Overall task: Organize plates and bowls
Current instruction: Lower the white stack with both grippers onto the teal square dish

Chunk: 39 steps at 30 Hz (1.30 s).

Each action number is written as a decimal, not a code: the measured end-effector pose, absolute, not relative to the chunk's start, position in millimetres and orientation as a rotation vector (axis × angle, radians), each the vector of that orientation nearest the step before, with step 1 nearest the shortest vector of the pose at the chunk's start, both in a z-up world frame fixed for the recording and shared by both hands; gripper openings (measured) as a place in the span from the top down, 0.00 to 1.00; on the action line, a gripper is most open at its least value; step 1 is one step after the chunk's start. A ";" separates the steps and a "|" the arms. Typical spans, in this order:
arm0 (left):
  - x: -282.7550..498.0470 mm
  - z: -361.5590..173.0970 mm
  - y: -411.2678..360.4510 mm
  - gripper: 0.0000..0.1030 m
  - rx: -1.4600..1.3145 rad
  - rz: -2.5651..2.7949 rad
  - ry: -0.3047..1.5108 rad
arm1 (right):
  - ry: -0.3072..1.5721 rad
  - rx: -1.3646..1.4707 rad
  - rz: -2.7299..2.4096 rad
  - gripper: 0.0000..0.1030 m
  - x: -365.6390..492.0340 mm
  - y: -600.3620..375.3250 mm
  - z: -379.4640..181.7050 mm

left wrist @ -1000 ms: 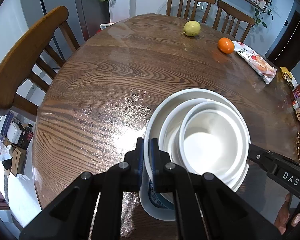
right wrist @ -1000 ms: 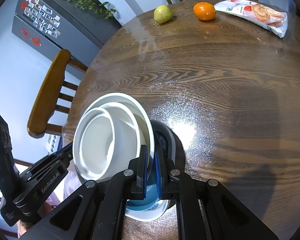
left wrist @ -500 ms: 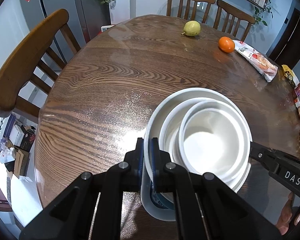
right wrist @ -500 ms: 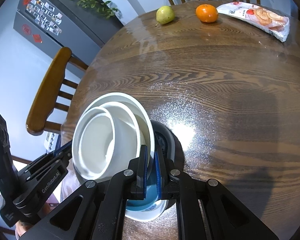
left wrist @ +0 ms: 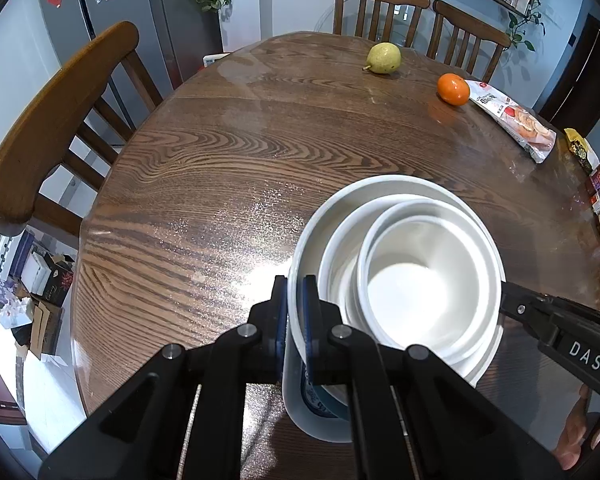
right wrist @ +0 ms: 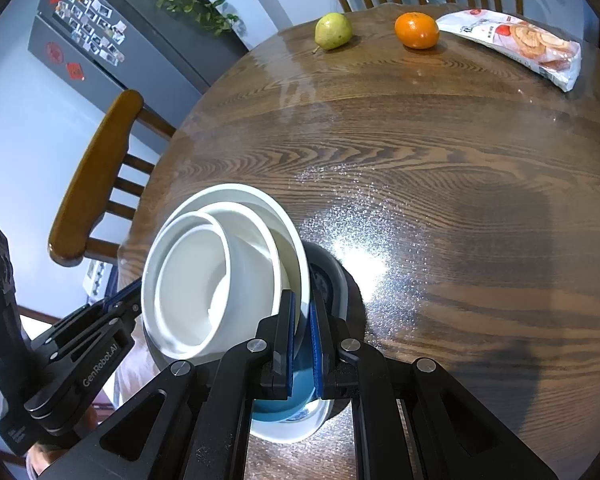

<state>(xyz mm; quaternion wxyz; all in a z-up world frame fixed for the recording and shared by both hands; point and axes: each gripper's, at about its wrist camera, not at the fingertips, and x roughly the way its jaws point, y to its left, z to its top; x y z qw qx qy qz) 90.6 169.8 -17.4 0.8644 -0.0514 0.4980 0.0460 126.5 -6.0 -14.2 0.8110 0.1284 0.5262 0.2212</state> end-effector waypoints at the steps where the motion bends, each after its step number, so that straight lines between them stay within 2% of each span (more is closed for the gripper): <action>1: 90.8 -17.3 170.4 0.97 -0.108 0.096 1.043 | 1.123 0.273 0.471 0.90 126.4 -6.0 -14.0; 39: 87.5 -18.7 171.4 0.97 -0.090 0.097 1.043 | 1.122 0.238 0.437 0.90 123.9 -2.8 -11.1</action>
